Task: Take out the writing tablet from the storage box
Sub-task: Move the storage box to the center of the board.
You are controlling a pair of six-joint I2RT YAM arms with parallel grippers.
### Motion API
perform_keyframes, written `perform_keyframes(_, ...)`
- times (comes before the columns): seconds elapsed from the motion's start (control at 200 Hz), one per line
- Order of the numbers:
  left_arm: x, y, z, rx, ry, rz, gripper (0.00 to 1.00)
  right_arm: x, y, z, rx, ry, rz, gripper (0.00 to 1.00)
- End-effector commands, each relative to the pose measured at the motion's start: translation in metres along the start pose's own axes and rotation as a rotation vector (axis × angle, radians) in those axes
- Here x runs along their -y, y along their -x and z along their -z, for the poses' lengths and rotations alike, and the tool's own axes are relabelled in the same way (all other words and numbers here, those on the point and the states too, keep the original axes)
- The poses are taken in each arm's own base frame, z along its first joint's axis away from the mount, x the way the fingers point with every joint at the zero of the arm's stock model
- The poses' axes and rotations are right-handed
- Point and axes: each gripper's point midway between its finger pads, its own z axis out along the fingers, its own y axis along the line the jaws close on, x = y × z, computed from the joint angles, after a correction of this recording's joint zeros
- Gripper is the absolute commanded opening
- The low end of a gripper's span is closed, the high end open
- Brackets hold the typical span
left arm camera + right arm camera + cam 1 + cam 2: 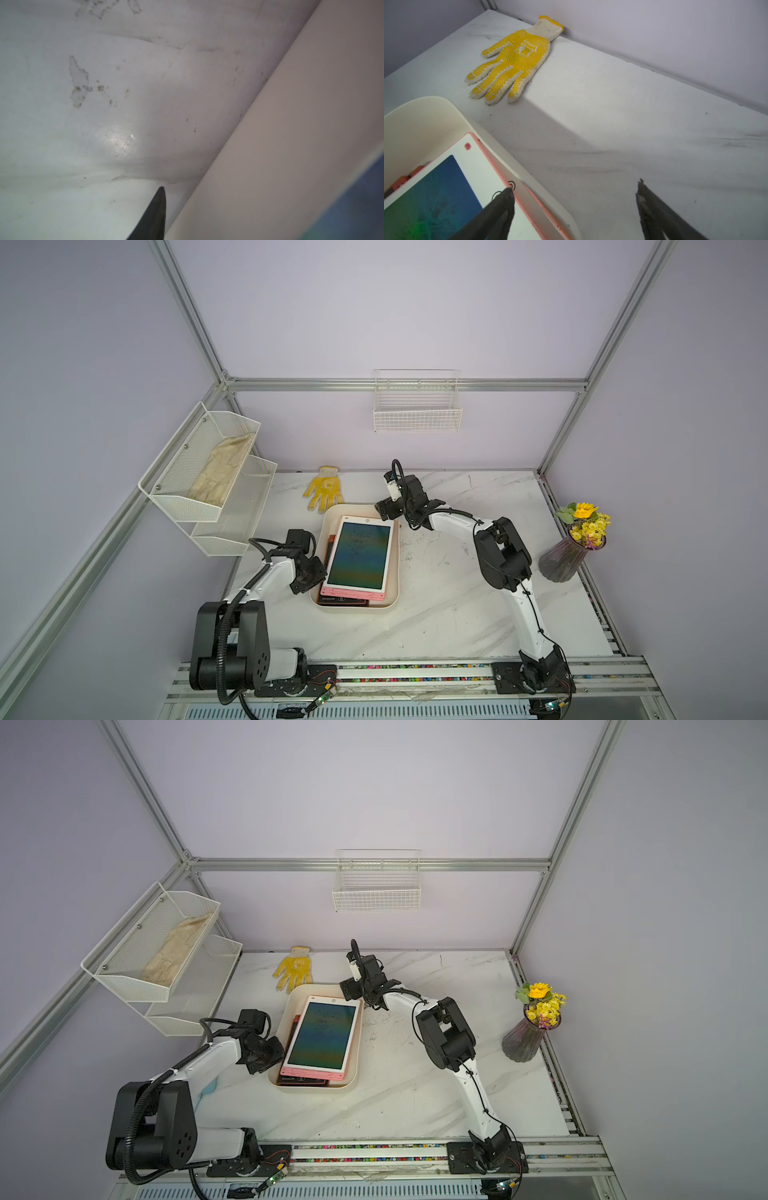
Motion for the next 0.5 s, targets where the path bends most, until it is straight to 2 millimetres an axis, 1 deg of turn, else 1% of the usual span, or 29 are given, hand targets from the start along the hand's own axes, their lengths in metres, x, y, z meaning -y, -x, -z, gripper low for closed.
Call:
perform_keyframes(0.0, -0.030, 0.016, -0.002, 0.068, 0.077, 0.074, 0.34, -0.006, 0.053, 0.028, 0.143, 0.036, -0.115, 0.94)
perform_keyframes(0.1, -0.039, 0.020, 0.002, 0.084, 0.081, 0.109, 0.34, -0.009, 0.053, 0.031, 0.115, 0.053, -0.192, 0.94)
perform_keyframes(0.165, -0.040, 0.023, 0.005, 0.096, 0.067, 0.128, 0.34, -0.011, 0.050, 0.035, 0.088, 0.063, -0.223, 0.94)
perform_keyframes(0.215, -0.042, 0.026, 0.006, 0.106, 0.067, 0.134, 0.34, -0.017, 0.047, 0.037, 0.065, 0.093, -0.246, 0.93)
perform_keyframes(0.31, -0.050, 0.032, 0.010, 0.129, 0.097, 0.132, 0.33, -0.030, 0.034, 0.040, 0.001, 0.139, -0.277, 0.92)
perform_keyframes(0.41, -0.047, 0.037, 0.011, 0.134, 0.095, 0.116, 0.33, -0.050, 0.018, 0.040, -0.054, 0.181, -0.291, 0.90)
perform_keyframes(0.495, -0.047, 0.042, 0.011, 0.133, 0.108, 0.091, 0.35, -0.066, 0.003, 0.037, -0.112, 0.207, -0.290, 0.89)
